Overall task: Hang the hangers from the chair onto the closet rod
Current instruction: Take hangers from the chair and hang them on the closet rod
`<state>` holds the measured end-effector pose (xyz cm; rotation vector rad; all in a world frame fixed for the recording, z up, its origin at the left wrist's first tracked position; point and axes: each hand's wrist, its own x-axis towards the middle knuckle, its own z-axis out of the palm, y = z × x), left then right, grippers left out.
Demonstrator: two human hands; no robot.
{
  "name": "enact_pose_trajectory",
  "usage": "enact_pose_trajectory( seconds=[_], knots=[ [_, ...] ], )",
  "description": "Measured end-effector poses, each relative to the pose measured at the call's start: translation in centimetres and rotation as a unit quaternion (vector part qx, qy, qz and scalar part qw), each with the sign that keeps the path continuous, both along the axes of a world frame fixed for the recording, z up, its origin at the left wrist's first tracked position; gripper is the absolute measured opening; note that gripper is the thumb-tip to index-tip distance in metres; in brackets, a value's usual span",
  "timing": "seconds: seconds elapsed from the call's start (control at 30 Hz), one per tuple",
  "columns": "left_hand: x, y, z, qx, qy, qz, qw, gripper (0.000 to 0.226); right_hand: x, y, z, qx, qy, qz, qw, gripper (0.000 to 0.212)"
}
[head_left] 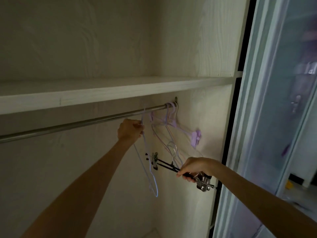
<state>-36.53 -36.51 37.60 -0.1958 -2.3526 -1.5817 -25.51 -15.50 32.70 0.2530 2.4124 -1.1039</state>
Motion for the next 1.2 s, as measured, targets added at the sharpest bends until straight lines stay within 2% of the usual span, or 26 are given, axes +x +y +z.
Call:
enact_pose_trajectory(
  seconds=[0.17,0.33,0.57,0.63,0.73,0.8,0.87,0.93,1.0,1.03,1.07,1.13,1.2],
  knots=[
    [-3.9,1.6,0.7,0.003,-0.032,-0.017,0.999,0.016,-2.4,-0.2,0.8,0.026,0.004,-0.006,1.0,0.029],
    [-5.9,2.3,-1.8,0.008,-0.087,-0.027,0.996,0.018,-3.8,-0.4,1.1,0.023,0.032,-0.025,0.999,0.029],
    [-6.6,2.4,-3.9,0.041,-0.109,-0.04,0.992,0.026,-3.6,0.5,2.2,0.0,0.129,-0.064,0.99,0.034],
    [-6.6,2.4,-3.7,0.026,-0.115,-0.055,0.992,0.026,-2.9,0.7,3.0,-0.013,0.143,-0.065,0.987,0.033],
    [-6.1,2.2,-3.1,-0.065,-0.119,-0.062,0.989,0.035,-1.7,1.2,4.1,-0.034,0.157,-0.059,0.985,0.024],
    [-5.5,1.7,-2.4,-0.183,-0.116,-0.049,0.975,0.045,-0.8,1.5,4.9,-0.05,0.174,-0.06,0.982,0.01],
    [-4.0,1.2,-1.0,-0.279,-0.083,-0.021,0.957,0.041,0.3,1.8,5.8,-0.053,0.186,-0.07,0.979,0.013],
    [-2.2,1.0,0.6,-0.332,0.02,0.043,0.942,0.032,1.4,2.3,6.6,-0.049,0.199,-0.072,0.976,0.021],
    [-0.6,1.0,2.5,-0.346,0.183,0.107,0.914,0.024,2.5,2.7,7.4,-0.049,0.202,-0.067,0.976,0.026],
    [-0.3,0.9,3.3,-0.336,0.253,0.113,0.9,0.021,3.0,2.9,7.9,-0.053,0.201,-0.063,0.976,0.027],
    [-0.2,0.9,4.1,-0.342,0.285,0.107,0.889,0.023,3.3,3.1,8.3,-0.055,0.199,-0.057,0.977,0.027],
    [-1.4,0.7,5.0,-0.414,0.253,0.081,0.87,0.04,3.5,3.4,9.2,-0.049,0.182,-0.037,0.981,0.024],
    [-2.6,0.5,5.7,-0.469,0.2,0.065,0.858,0.036,3.3,3.5,10.0,-0.037,0.148,0.0,0.988,0.018]
  ],
)
